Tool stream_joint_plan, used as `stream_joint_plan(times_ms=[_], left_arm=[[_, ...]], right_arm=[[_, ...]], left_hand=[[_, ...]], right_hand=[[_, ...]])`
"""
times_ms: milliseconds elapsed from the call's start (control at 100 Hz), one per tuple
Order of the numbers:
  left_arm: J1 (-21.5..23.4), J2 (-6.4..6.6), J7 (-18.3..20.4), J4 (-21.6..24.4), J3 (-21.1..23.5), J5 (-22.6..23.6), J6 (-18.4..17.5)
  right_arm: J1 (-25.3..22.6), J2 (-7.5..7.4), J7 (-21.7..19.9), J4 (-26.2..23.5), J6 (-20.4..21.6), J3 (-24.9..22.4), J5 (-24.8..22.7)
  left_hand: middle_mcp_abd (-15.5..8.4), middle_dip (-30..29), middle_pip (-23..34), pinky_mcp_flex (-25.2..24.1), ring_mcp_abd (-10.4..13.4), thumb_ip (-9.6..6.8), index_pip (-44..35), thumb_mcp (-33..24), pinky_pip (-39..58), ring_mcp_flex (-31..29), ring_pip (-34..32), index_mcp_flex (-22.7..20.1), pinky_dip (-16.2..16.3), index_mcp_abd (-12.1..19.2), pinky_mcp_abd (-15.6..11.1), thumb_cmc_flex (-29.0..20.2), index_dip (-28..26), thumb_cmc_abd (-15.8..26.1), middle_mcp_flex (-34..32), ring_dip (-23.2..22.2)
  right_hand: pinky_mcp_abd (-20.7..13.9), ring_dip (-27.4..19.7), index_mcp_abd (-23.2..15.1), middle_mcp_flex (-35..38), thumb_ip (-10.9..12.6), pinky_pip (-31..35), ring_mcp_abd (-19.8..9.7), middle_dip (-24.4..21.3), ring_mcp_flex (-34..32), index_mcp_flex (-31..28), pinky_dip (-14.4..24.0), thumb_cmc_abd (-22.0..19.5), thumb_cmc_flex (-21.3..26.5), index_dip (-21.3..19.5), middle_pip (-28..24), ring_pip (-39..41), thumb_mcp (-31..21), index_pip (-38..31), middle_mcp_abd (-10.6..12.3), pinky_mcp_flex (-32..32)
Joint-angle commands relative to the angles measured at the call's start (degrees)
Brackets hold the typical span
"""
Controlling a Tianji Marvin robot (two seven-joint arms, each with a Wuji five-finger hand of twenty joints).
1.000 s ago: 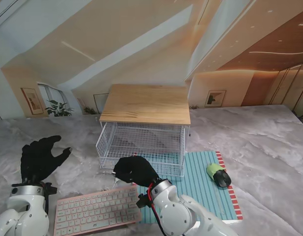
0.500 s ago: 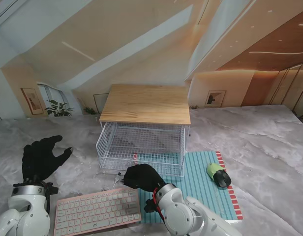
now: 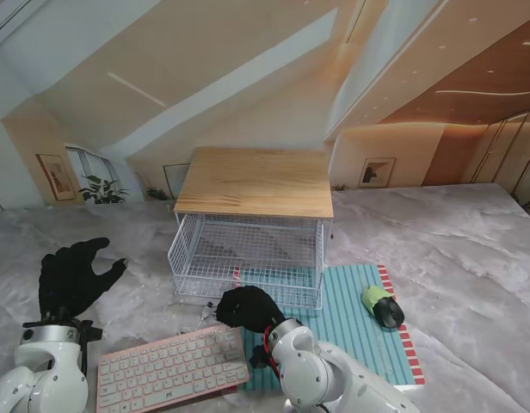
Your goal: Unroll the mouse pad and set up the keyboard and mouse from the tabletop organizer
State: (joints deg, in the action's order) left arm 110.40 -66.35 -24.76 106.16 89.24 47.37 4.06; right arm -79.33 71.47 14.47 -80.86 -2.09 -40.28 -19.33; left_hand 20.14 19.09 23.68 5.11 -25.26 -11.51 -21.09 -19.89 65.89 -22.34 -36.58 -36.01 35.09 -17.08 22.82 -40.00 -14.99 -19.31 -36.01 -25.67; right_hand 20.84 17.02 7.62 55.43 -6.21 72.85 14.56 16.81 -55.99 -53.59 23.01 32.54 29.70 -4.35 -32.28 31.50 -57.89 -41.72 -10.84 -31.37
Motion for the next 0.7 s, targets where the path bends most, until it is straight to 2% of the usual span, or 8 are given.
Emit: stream_joint_plan(times_ms=[0,690], left_arm=[[0.4,-0.15,0.7,0.5,-0.1,0.0,0.1],[0.3,-0.07,1.1,0.4,-0.2,0.1,0.1]], right_arm=[[-0.2,0.31,-0.2,0.4,-0.2,0.2,0.0],[2.1,1.54,3.0,3.4,-1.4,0.0,-0.8]], left_hand=[[-0.7,-0.6,-0.3,-1.0,0.2,-1.62,0.8,1.2,-0.3,1.5,-0.1,0.2,-0.3,-0.4,-1.9,0.9,0.6,1.2,1.5,0.6],[-0.7,-0.6,-0.3,-1.0,0.3,-1.61,0.8,1.2,-0.3,1.6,0.0,0.2,-0.4,-0.4,-2.0,0.9,0.6,1.3,1.5,0.6]], right_hand=[[-0.9,-0.6,0.6,-1.4,-0.5,-0.1,0.9,0.3,2.2,1.1,-0.9,-1.2,1.2,0.3,-0.2,-0.2,-1.8,0.9,0.7,0.4],[-2.4,-0.1,0.8,-4.9,-0.3,-1.6,0.1,0.8,5.7,2.4,-1.5,-2.1,1.6,-0.3,-0.4,-1.5,-2.2,3.2,1.3,3.7]])
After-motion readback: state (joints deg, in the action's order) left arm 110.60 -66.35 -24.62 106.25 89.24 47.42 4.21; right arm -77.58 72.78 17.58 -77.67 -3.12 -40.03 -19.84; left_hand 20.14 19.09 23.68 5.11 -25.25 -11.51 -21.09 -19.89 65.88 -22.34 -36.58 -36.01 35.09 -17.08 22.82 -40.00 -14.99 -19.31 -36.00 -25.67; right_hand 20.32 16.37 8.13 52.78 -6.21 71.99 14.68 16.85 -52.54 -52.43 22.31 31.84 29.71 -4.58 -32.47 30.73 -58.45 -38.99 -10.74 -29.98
